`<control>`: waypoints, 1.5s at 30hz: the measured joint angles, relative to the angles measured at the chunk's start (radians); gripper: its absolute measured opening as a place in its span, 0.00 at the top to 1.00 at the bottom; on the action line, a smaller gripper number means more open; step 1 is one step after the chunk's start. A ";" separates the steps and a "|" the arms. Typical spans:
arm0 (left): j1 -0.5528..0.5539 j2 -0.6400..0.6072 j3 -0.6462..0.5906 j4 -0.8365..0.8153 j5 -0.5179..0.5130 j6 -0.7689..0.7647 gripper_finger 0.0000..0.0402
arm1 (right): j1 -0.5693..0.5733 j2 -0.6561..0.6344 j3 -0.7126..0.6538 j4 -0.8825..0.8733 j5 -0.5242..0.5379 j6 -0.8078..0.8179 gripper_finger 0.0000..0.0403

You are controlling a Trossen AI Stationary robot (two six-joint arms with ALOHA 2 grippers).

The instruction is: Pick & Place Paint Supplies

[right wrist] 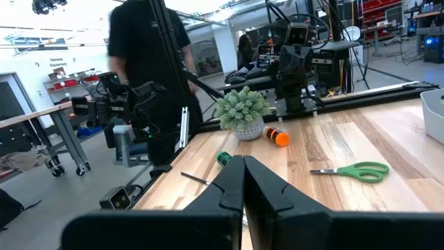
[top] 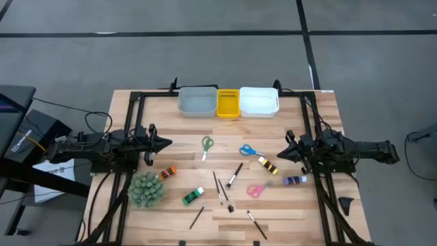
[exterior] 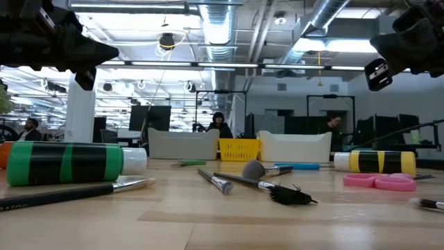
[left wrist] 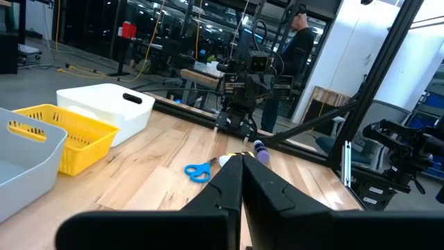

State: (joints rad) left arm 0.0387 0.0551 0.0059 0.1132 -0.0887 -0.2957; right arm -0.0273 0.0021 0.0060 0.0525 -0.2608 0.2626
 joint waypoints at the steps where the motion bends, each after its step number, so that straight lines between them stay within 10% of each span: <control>1: 0.000 0.000 0.000 0.000 0.000 0.000 0.99 | 0.000 0.000 0.000 0.000 0.000 0.000 1.00; 21: 0.000 0.000 0.000 0.001 0.000 -0.001 0.99 | 0.000 0.000 0.000 0.000 0.000 0.000 1.00; 45: 0.000 0.000 0.000 0.409 0.034 -0.439 0.99 | 0.000 0.000 0.000 0.000 0.000 0.000 1.00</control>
State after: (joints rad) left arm 0.0387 0.0555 0.0061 0.5227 -0.0551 -0.7344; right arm -0.0269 0.0021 0.0060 0.0521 -0.2610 0.2629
